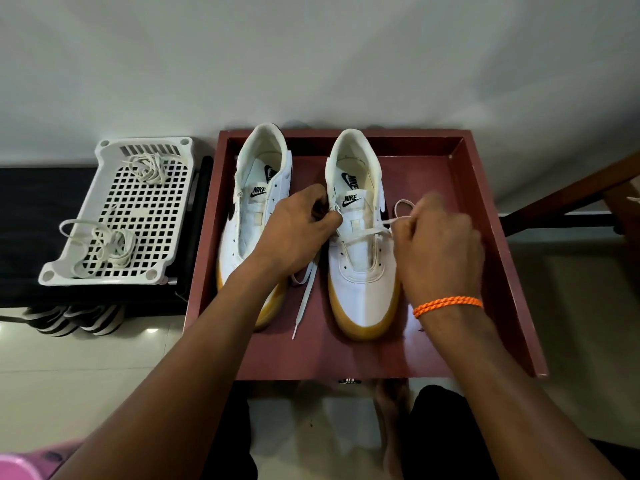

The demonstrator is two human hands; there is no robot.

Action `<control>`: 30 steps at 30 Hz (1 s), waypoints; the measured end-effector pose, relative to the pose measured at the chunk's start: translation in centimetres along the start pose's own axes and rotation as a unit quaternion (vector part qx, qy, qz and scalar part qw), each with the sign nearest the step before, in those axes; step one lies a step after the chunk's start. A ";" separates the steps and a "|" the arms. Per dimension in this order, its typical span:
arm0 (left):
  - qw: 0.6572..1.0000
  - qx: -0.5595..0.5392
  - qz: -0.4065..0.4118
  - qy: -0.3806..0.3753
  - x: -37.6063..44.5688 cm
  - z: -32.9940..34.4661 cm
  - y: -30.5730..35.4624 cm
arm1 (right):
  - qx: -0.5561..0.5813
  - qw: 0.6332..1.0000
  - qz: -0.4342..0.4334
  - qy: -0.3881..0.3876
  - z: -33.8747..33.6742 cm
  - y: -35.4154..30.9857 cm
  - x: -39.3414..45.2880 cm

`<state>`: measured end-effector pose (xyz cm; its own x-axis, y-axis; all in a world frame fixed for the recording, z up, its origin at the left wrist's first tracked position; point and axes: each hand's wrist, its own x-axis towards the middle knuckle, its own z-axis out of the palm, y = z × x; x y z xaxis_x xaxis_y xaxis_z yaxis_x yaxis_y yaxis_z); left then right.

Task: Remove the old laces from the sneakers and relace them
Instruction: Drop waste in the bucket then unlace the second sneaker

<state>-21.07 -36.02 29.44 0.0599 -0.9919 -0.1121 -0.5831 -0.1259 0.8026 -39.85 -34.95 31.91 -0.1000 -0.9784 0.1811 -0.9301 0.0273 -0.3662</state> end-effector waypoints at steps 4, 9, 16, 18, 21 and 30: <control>1.000 -0.010 -0.007 -0.019 -0.2 -0.3 0.1 | 0.117 0.987 -0.052 0.094 -1.0 0.8 0.8; 0.978 -0.172 -0.102 -0.053 0.0 -1.8 1.0 | 0.295 0.932 -0.179 0.108 -2.3 -1.3 -0.3; 0.969 -0.195 -0.128 -0.079 0.5 -3.3 0.6 | 0.301 0.916 -0.241 -0.114 0.6 -3.5 -2.9; 0.957 -0.235 -0.152 -0.081 0.7 -3.2 0.7 | 0.294 0.923 -0.215 -0.122 1.0 -2.5 -2.1; 0.963 -0.214 -0.143 -0.077 0.7 -2.5 0.5 | 0.286 0.941 -0.154 -0.088 1.0 -0.5 -0.1; 0.983 -0.034 0.147 0.107 0.1 -0.6 0.7 | 0.061 0.955 -0.206 -0.203 1.4 1.5 0.5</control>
<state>-20.97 -36.21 30.36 0.0699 -0.9654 0.2512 -0.5458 0.1738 0.8197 -40.83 -35.70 30.18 0.4332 -0.9009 -0.0272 -0.8107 -0.3763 -0.4485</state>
